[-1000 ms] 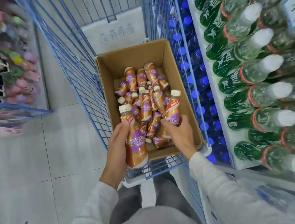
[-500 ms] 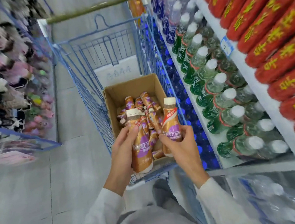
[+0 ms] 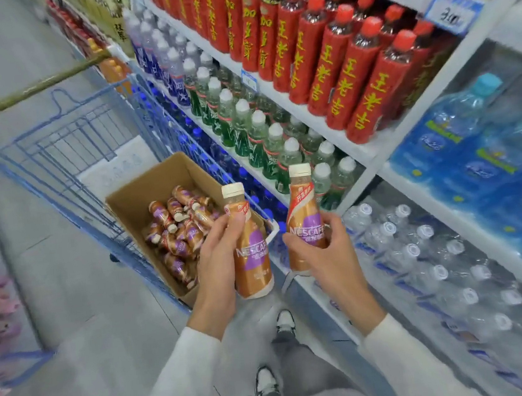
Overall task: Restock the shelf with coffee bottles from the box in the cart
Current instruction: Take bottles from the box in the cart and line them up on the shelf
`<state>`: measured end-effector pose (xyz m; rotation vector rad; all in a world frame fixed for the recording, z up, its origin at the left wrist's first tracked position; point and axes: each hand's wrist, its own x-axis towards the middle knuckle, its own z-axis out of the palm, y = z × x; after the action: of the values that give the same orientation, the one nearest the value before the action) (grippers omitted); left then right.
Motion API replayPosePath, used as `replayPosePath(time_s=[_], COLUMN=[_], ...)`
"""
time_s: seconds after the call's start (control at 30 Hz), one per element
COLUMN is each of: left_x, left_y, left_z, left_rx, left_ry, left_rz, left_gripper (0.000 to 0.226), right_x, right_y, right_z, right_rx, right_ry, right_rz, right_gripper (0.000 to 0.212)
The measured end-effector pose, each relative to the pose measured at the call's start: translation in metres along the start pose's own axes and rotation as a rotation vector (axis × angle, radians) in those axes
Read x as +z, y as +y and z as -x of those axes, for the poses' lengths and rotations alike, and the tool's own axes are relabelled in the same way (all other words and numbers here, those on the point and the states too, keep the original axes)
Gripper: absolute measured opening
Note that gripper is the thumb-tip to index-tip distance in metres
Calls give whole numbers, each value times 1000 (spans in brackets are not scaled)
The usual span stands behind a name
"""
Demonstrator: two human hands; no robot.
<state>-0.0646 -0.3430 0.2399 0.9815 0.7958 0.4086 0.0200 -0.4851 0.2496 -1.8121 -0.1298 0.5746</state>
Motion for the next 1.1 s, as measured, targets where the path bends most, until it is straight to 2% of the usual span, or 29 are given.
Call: replayPosePath(time_s=[0.2, 0.27, 0.43, 0.6, 0.8, 0.93, 1.1], left_x=[70, 103, 191, 289, 394, 451, 517], left_y=[-4, -6, -22, -49, -79, -76, -61], left_z=[27, 37, 63, 111, 164, 190, 212], left_rx=[12, 19, 12, 46, 38, 129, 363], left_ry=[-206, -280, -445, -648, -789, -866, -958], left_rz=[-72, -89, -129, -142, -128, -143, -167], left_gripper=[43, 40, 9, 14, 14, 17, 28], right_x=[-71, -98, -176, -276, -386, -446, -506], right_y=[-4, -4, -3, 4, 3, -9, -32], right_z=[37, 44, 64, 90, 117, 126, 119], right_rx=[-20, -25, -70, -130, -187, -266, -350], right_ry=[172, 250, 425, 609, 743, 791, 837], right_rz=[-70, -105, -203, -240, -241, -232, -204], right_gripper=[46, 46, 44, 37, 41, 45, 47])
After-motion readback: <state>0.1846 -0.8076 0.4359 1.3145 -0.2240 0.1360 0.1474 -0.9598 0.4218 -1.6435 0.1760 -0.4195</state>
